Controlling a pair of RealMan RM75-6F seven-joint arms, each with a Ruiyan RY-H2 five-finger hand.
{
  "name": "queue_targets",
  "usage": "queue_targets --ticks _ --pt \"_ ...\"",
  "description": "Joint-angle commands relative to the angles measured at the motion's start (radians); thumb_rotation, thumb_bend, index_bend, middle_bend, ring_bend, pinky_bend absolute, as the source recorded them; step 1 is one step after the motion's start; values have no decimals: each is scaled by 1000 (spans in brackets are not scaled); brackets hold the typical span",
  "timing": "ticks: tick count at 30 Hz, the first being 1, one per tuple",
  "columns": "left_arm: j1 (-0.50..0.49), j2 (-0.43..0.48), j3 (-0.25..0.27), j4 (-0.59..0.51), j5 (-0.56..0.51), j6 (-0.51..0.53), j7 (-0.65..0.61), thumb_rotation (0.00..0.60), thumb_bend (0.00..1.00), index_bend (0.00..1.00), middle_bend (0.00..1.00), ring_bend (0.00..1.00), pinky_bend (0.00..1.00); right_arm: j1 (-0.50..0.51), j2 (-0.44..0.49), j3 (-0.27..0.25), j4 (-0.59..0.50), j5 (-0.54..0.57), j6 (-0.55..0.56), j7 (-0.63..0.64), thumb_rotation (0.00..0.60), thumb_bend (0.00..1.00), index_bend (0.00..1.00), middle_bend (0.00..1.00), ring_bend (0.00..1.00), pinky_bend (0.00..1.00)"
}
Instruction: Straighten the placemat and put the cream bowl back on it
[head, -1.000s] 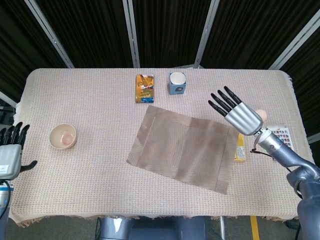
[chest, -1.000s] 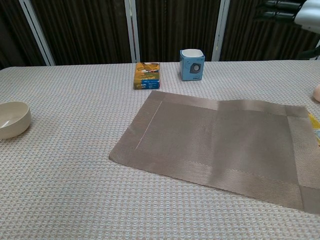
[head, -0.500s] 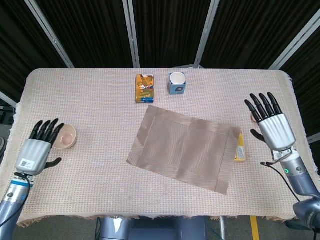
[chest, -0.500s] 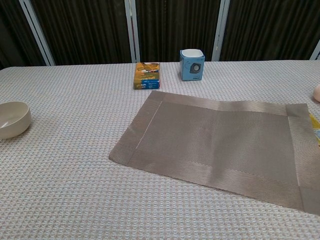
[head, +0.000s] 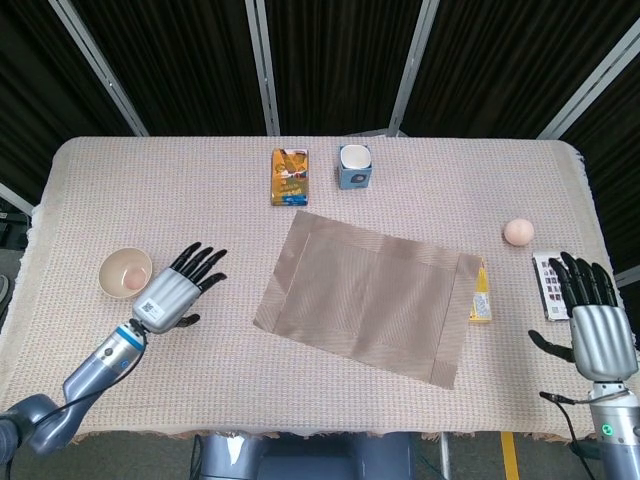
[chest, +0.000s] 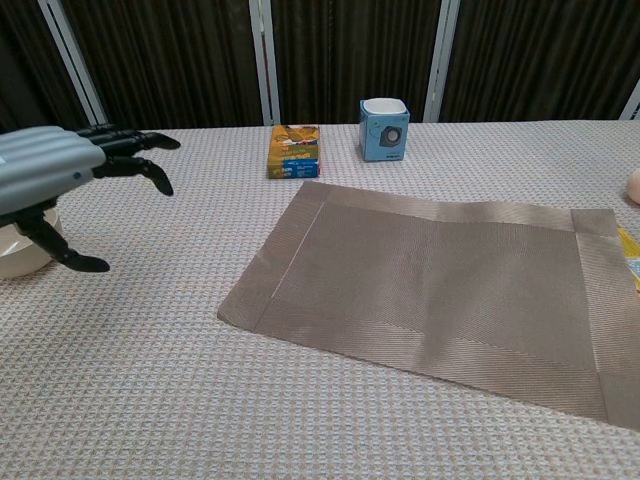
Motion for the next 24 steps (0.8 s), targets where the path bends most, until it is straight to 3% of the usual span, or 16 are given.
queue_targets --ticks 1,13,24 --pt "-59 -112 10 138 23 -45 -42 600 205 280 0 0 0 -21 -7 -8 -25 -10 15 -21 600 0 0 0 0 0" --pt "-127 -298 34 389 48 -39 -151 600 226 290 0 0 0 -34 -14 23 2 4 -6 -4 600 0 0 0 0 0" --pt "-166 -379 60 479 58 -26 -196 600 226 292 0 0 0 -46 -11 42 3 -2 -19 7 600 0 0 0 0 0"
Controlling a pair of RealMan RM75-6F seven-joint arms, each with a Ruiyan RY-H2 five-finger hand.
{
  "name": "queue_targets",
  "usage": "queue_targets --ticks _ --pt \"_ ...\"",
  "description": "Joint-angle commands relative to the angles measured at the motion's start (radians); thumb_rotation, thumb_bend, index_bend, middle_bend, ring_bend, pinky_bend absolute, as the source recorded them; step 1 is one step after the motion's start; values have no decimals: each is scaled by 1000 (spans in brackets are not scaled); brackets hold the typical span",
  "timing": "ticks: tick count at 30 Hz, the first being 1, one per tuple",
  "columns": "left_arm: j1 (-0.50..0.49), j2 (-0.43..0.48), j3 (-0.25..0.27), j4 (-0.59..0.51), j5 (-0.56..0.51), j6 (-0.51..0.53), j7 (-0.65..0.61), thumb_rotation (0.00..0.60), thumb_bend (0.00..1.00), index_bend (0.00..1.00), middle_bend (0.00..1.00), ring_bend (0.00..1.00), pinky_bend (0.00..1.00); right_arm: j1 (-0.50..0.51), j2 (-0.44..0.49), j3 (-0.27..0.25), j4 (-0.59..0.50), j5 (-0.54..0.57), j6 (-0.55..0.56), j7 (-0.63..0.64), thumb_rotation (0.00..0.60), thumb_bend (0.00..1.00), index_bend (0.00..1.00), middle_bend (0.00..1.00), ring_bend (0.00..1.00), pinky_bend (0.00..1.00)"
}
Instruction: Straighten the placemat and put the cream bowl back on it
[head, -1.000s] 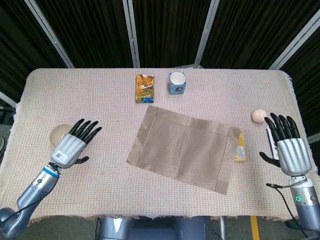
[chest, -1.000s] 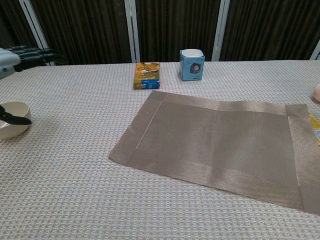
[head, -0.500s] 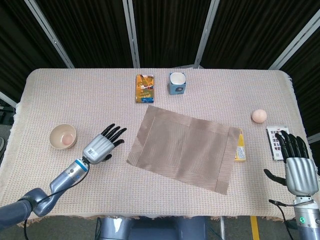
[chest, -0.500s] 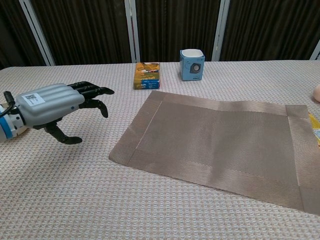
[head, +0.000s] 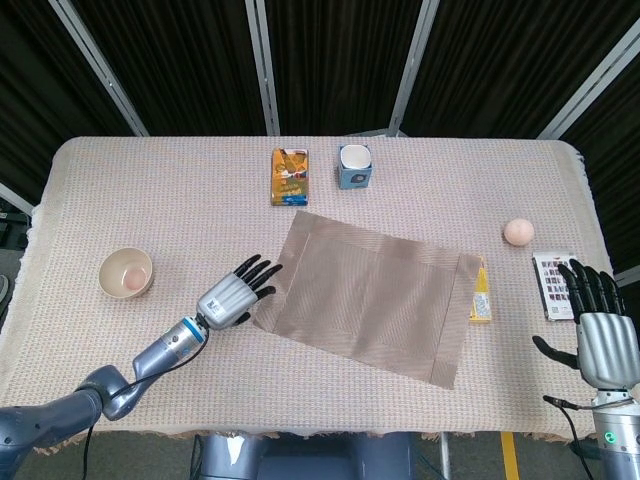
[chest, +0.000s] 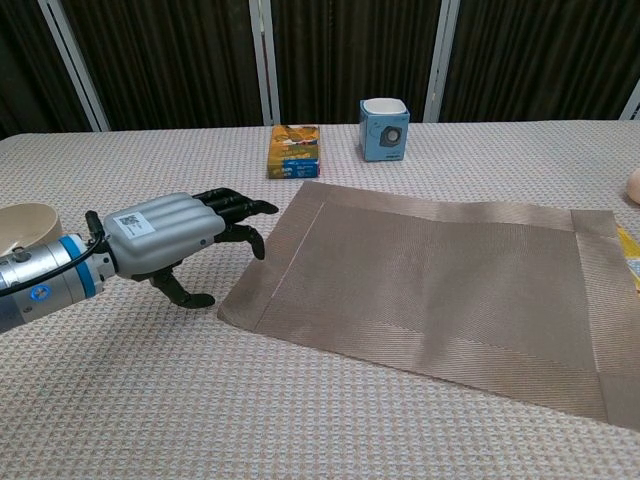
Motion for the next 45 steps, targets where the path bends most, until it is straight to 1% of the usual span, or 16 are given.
queue_targets --ticks 1,11,18,28,31,37,41,45 --pt "-8 -14 8 11 1 1 -5 600 226 292 0 0 0 -2 -3 5 3 1 -1 4 600 0 0 0 0 0" --pt "-17 -28 29 13 0 6 -5 600 227 295 0 0 0 -10 -7 19 9 -7 -2 14 600 0 0 0 0 0" --pt "-18 -21 47 8 -4 -7 26 600 226 297 0 0 0 -15 -6 26 6 -13 -2 16 600 0 0 0 0 0" --pt "-22 -10 66 -8 -9 -9 28 600 233 297 0 0 0 -22 -4 36 3 -18 -8 20 600 0 0 0 0 0" --pt "-24 -11 67 -9 -13 -9 29 600 262 297 0 0 0 -24 -3 39 1 -20 -9 22 600 0 0 0 0 0" --pt "-36 -26 69 -9 -15 -16 29 600 288 300 0 0 0 -29 0 44 -4 -27 -8 25 600 0 0 0 0 0" --pt "-46 -36 71 -12 -12 -20 33 600 375 301 0 0 0 -31 2 46 -7 -29 -8 26 600 0 0 0 0 0" --pt "-54 -44 70 -19 -12 -26 38 600 433 302 0 0 0 -34 5 48 -11 -32 -7 29 600 0 0 0 0 0"
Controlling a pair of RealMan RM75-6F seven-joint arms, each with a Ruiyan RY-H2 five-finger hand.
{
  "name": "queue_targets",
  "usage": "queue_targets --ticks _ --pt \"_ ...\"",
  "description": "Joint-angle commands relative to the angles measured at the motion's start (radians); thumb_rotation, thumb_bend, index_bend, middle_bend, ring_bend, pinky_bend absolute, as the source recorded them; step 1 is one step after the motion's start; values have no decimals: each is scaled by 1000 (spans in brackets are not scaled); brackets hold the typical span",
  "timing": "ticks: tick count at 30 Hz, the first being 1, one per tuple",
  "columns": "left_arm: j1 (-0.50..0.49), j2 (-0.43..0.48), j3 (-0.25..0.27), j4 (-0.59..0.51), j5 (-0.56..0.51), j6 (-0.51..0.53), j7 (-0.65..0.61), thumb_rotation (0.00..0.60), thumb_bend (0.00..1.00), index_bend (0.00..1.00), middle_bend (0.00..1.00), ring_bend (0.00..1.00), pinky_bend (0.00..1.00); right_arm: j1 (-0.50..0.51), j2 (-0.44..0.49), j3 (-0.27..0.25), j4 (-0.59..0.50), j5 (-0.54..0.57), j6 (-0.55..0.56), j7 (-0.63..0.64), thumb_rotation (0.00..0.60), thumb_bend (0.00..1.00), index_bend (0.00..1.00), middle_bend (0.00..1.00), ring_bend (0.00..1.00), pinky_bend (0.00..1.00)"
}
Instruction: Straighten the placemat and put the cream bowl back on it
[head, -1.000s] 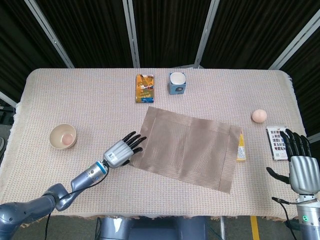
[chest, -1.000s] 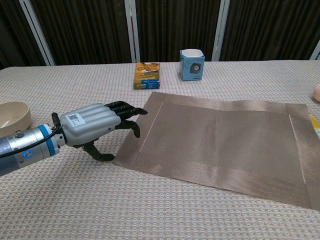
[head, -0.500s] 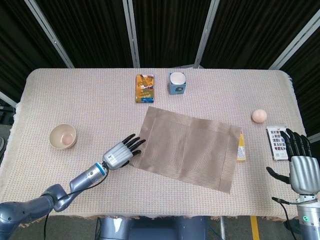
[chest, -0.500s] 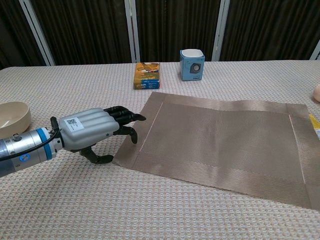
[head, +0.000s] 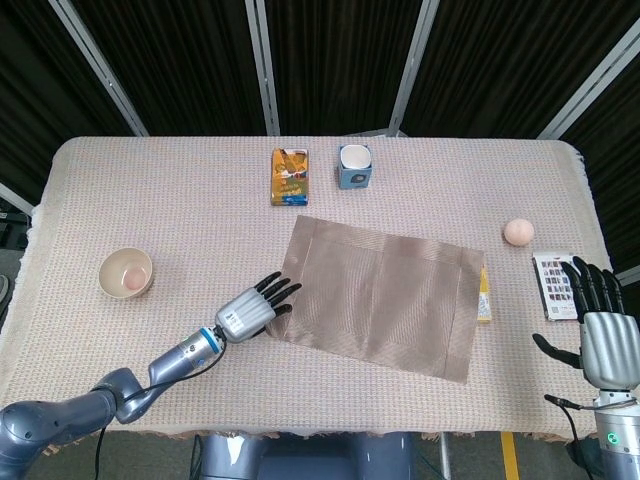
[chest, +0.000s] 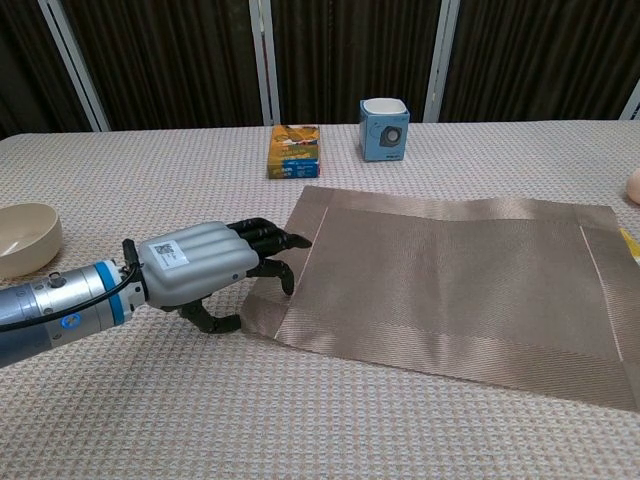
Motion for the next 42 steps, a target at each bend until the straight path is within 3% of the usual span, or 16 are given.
queue_targets --ticks 1,10,17,26,31,42 --pt "-6 -4 0 -3 0 -5 6 600 438 303 0 0 0 -1 2 1 -2 -2 1 1 600 0 0 0 0 0" --pt "-13 -13 -4 -10 -11 -9 18 600 554 398 0 0 0 -6 7 5 -8 -8 -2 11 600 0 0 0 0 0" --pt "-11 -25 -7 -6 -16 4 14 600 559 580 0 0 0 -8 11 7 -13 -13 -4 27 600 0 0 0 0 0" --pt "13 -18 -4 -39 -32 30 16 600 561 674 0 0 0 -12 15 8 -20 -22 -6 33 600 0 0 0 0 0" --pt "45 35 6 -134 -48 46 73 600 566 680 0 0 0 -15 19 5 -26 -24 -12 39 600 0 0 0 0 0" --pt "156 234 54 -472 -110 86 270 600 568 679 0 0 0 -23 30 7 -43 -40 -2 57 600 0 0 0 0 0"
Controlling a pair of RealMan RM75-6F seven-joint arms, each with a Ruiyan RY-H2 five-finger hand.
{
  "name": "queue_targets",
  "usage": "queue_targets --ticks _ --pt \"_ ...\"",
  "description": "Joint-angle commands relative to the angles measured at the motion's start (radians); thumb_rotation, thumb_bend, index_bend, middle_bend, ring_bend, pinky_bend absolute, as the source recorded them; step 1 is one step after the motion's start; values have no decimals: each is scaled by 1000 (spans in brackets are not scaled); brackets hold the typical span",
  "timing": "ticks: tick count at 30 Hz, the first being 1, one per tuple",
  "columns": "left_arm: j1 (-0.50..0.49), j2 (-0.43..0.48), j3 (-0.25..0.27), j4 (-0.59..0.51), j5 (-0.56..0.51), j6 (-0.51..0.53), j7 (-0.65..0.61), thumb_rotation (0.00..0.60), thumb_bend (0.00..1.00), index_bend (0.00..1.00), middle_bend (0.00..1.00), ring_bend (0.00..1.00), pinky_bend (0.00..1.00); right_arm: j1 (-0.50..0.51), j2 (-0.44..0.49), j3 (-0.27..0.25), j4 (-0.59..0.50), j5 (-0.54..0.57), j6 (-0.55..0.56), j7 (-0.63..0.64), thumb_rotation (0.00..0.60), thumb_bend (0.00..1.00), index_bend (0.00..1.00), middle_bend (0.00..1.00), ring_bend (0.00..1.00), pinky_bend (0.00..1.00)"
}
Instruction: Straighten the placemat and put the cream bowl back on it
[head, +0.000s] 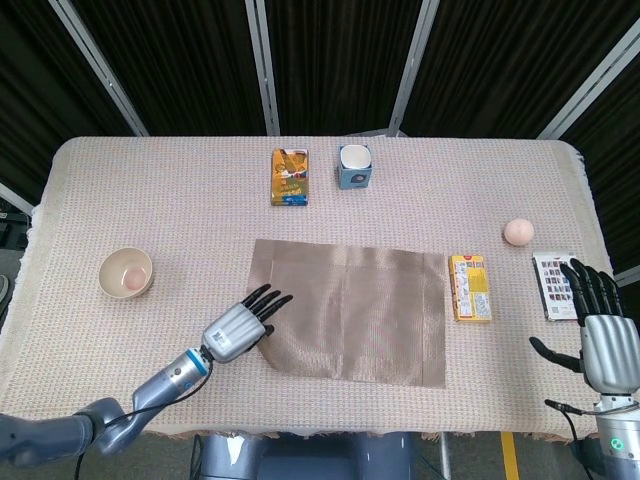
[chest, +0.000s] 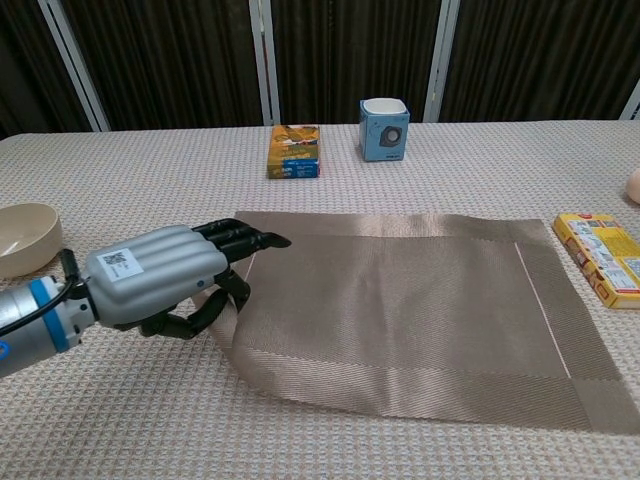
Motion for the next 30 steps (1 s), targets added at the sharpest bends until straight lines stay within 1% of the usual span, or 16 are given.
queue_targets --ticks 1,4,9,14,25,26,27,29,30 --pt "56 88 35 -122 -27 23 74 600 568 682 0 0 0 -3 3 -1 -6 -8 6 3 600 0 0 0 0 0" --pt "81 136 62 -202 -40 20 115 600 568 691 0 0 0 -6 7 -2 -14 -16 11 4 600 0 0 0 0 0" --pt "106 172 97 -271 -39 8 154 600 568 692 0 0 0 -11 10 -3 -23 -27 19 3 600 0 0 0 0 0" --pt "119 183 112 -283 -30 0 165 600 568 692 0 0 0 -15 11 -5 -28 -34 23 -1 600 0 0 0 0 0" --pt "138 185 101 -263 -35 -9 177 600 567 689 0 0 0 -16 9 -6 -30 -39 19 -3 600 0 0 0 0 0" --pt "140 185 100 -261 -35 -8 177 600 552 670 0 0 0 -16 9 -6 -30 -39 19 -2 600 0 0 0 0 0" --pt "142 185 100 -257 -34 -8 175 600 510 630 0 0 0 -17 10 -6 -30 -40 18 -3 600 0 0 0 0 0" --pt "143 186 103 -252 -28 -10 168 600 242 383 0 0 0 -17 10 -6 -31 -40 16 -2 600 0 0 0 0 0" --pt "142 188 107 -250 -20 -13 152 600 93 210 0 0 0 -17 10 -6 -31 -40 16 -2 600 0 0 0 0 0"
